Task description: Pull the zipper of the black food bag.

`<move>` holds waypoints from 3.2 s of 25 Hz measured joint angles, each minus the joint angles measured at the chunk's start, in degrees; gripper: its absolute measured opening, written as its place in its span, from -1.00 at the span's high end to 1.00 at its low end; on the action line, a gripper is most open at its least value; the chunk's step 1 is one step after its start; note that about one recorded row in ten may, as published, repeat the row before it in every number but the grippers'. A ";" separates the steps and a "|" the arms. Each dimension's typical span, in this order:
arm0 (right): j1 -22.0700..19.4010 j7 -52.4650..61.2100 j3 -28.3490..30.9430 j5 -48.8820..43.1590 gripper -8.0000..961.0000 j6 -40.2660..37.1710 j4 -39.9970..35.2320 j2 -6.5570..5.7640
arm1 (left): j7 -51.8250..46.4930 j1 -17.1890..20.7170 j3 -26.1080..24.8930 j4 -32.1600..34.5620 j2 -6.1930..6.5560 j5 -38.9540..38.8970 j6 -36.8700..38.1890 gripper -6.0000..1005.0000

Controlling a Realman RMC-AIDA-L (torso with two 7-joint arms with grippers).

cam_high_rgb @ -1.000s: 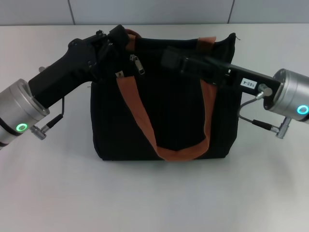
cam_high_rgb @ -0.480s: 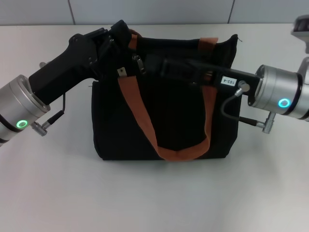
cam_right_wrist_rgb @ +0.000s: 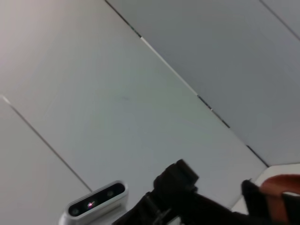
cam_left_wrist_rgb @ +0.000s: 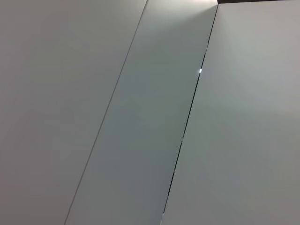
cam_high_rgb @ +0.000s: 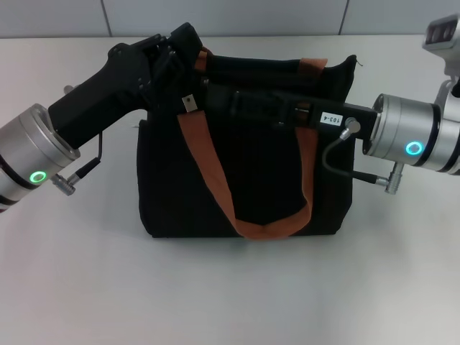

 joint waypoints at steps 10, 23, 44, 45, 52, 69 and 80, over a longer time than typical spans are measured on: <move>0.25 2.67 -0.94 0.25 -0.74 -0.29 0.17 0.01 | 0.08 -0.18 -0.30 -0.05 0.00 -0.10 -0.43 0.94; 0.32 3.62 -0.94 0.31 -0.74 2.03 -0.13 0.01 | 0.08 -0.18 -0.31 -0.22 0.00 -0.10 -0.76 0.94; 0.46 -2.39 -1.03 0.17 -0.73 3.88 -2.02 0.01 | 0.04 -0.52 -0.31 -0.27 0.00 -0.17 -0.83 0.94; 0.64 -2.65 -1.03 0.10 -0.73 3.94 -2.05 0.01 | 0.02 -0.59 -0.32 -0.30 0.00 -0.18 -0.83 0.94; 1.63 -3.57 -3.77 0.38 -0.73 0.60 -2.15 0.01 | 0.02 -1.30 -0.10 -0.72 0.00 -0.23 -1.08 0.94; 1.32 -3.27 -3.89 2.92 -0.73 2.83 -2.07 0.01 | 0.07 -1.42 -0.32 -0.75 0.00 -0.23 -1.71 0.94; 1.22 -1.10 -3.88 2.72 -0.72 3.74 -1.83 0.01 | 0.08 -1.41 -0.31 -0.75 0.00 -0.17 -1.76 0.94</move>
